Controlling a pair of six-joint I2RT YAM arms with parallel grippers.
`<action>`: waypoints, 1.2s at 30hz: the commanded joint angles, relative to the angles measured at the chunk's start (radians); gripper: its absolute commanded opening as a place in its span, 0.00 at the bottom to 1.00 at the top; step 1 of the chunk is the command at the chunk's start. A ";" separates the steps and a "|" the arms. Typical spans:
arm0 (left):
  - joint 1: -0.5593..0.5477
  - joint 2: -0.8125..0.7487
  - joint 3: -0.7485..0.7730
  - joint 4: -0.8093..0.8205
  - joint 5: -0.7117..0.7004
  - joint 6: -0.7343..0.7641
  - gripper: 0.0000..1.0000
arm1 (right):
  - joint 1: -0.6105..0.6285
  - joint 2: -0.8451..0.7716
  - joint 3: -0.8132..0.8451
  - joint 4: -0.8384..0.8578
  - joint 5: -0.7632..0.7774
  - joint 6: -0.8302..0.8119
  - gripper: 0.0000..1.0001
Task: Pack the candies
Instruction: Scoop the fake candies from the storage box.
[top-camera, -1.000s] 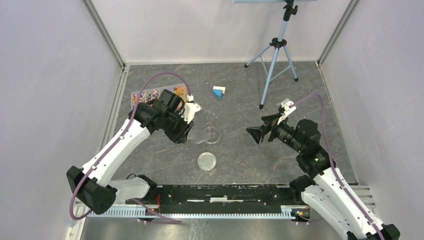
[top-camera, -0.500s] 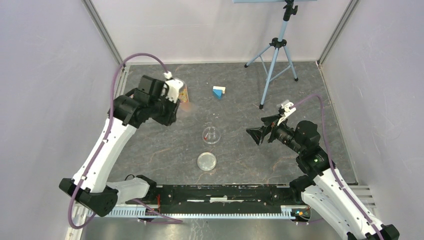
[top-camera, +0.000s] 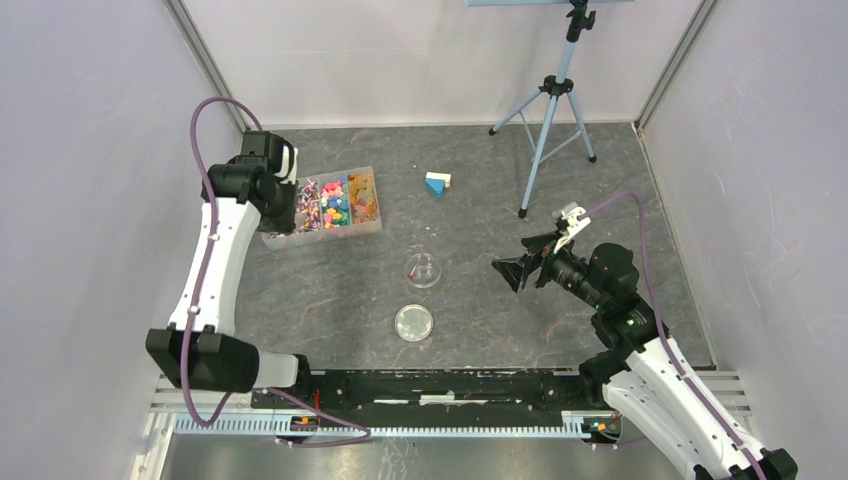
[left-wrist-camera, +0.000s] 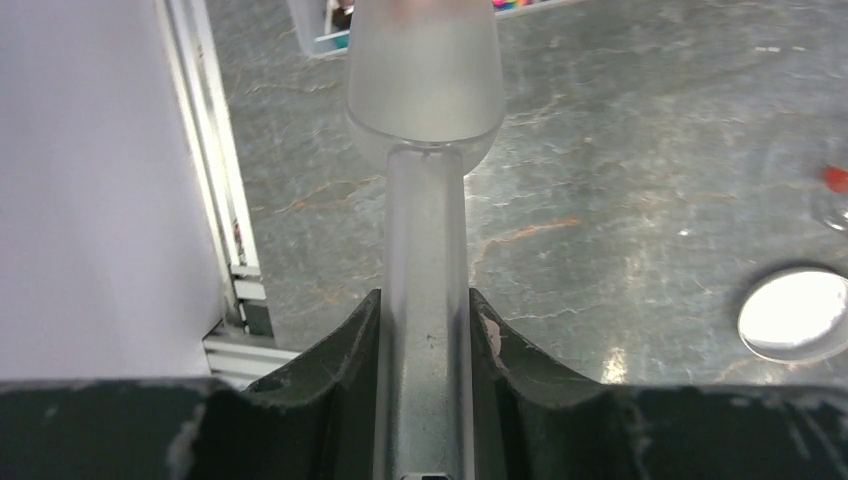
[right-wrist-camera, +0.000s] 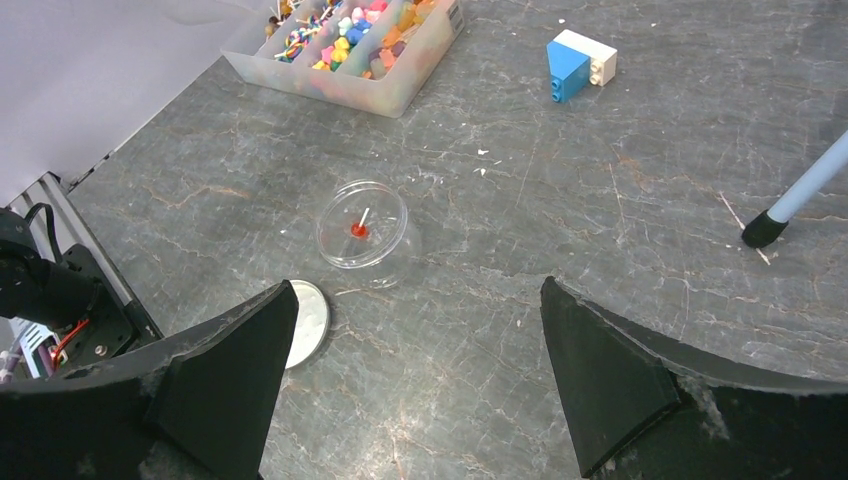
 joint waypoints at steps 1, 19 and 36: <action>0.036 0.044 0.059 -0.016 -0.077 -0.066 0.02 | -0.003 -0.012 -0.006 0.052 -0.018 -0.005 0.98; 0.171 0.232 0.117 0.025 -0.017 -0.073 0.02 | -0.002 0.009 -0.023 0.084 -0.009 -0.019 0.98; 0.248 0.336 0.072 0.152 0.071 -0.038 0.02 | -0.002 0.064 -0.017 0.115 -0.014 -0.005 0.98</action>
